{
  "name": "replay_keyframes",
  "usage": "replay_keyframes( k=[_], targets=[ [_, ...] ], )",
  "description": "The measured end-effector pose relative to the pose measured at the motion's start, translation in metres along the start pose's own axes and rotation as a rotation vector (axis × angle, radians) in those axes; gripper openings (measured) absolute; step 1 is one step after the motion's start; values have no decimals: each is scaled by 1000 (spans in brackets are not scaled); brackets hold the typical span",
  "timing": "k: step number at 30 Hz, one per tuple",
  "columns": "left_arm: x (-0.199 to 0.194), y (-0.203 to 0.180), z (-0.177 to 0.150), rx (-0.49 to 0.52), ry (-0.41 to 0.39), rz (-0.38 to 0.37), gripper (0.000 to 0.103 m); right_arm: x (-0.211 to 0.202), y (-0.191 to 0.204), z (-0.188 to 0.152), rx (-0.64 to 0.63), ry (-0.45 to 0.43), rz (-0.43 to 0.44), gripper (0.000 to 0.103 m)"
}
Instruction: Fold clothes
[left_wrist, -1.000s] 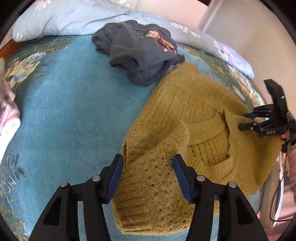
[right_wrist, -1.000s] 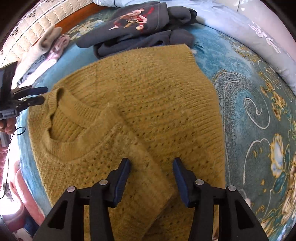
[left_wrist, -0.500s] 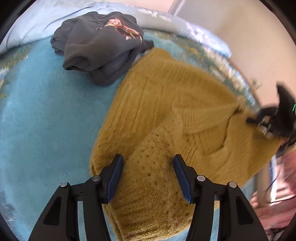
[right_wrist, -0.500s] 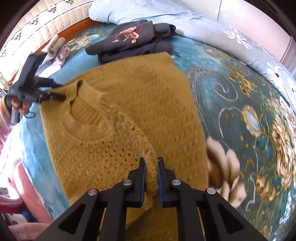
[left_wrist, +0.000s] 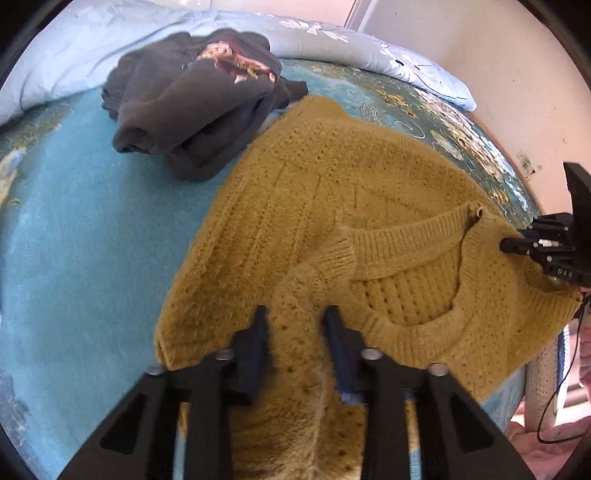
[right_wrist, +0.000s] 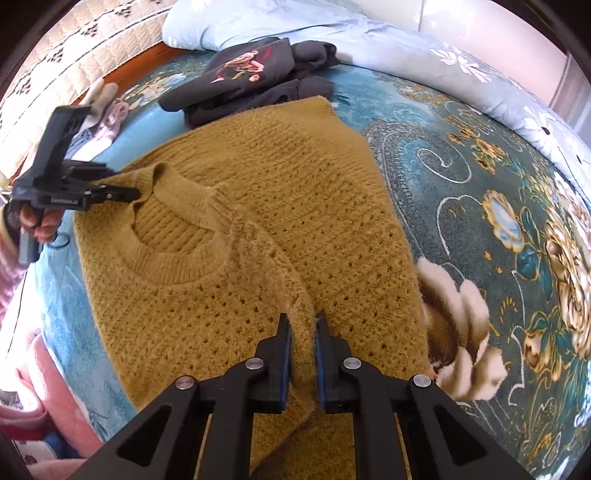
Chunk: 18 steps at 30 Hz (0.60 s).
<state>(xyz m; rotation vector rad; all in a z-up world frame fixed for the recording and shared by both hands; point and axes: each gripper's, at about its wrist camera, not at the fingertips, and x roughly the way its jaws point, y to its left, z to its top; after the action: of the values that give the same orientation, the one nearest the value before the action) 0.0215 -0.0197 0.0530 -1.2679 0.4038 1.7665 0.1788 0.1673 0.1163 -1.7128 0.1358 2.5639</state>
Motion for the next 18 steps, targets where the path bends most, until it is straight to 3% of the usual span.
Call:
replay_keyframes(
  k=[3, 8, 14, 18],
  targets=[
    [-19, -8, -5, 16, -50, 52, 19, -8, 1, 5, 10, -32, -15, 12],
    [-74, -30, 4, 19, -215, 146, 17, -48, 13, 25, -13, -164, -100, 12],
    [-177, -63, 28, 62, -468, 321, 15, -142, 20, 71, -21, -454, -253, 12],
    [-244, -83, 47, 16, -614, 354, 11, -229, 29, 95, 5, -669, -319, 12]
  ],
)
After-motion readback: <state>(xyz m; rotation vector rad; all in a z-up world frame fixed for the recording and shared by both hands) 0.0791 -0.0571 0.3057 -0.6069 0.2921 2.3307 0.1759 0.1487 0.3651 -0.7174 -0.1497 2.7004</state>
